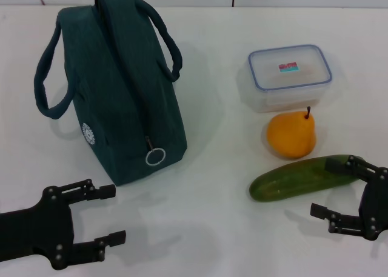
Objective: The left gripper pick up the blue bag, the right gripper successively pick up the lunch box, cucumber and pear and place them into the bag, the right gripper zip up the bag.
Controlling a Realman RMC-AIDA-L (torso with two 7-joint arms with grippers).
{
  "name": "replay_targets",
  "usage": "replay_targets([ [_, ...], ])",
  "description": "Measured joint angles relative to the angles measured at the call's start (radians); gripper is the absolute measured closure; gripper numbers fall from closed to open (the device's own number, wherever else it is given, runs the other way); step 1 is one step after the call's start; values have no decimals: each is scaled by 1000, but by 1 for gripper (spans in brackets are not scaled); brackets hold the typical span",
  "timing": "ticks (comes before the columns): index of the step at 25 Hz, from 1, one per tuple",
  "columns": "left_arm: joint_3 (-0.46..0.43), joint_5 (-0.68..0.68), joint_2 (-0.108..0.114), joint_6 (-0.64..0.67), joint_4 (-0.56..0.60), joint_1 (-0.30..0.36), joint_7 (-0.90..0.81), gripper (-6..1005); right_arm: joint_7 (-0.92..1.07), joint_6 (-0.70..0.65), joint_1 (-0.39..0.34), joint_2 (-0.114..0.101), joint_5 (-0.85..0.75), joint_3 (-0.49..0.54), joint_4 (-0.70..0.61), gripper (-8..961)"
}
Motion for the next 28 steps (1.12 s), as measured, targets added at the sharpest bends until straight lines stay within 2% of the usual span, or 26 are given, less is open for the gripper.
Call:
replay_targets([
  [12,-1,0,-1,0,-2,-4,-3,244,0,-5,0,0,0,3,0,67],
  [17,-21,-51,6,0,-3,4,-137,244,1,-8,0,0,5,5,0,68],
  [19,-50,-62,17,5,-3,7,-244,244,2,-11,-1,0,12,5,0,67],
  [24,-100,-82,81,16,6,-4,-586,245,2,-16,-3,0,14,5,0,67],
  [26,-160,-90,103,16,7,-31,-747,245,3,-19,-3,0,14,5,1,68],
  [28,-230,-95,112,18,12,-61,-854,245,3,-21,-2,0,14,5,1,68],
])
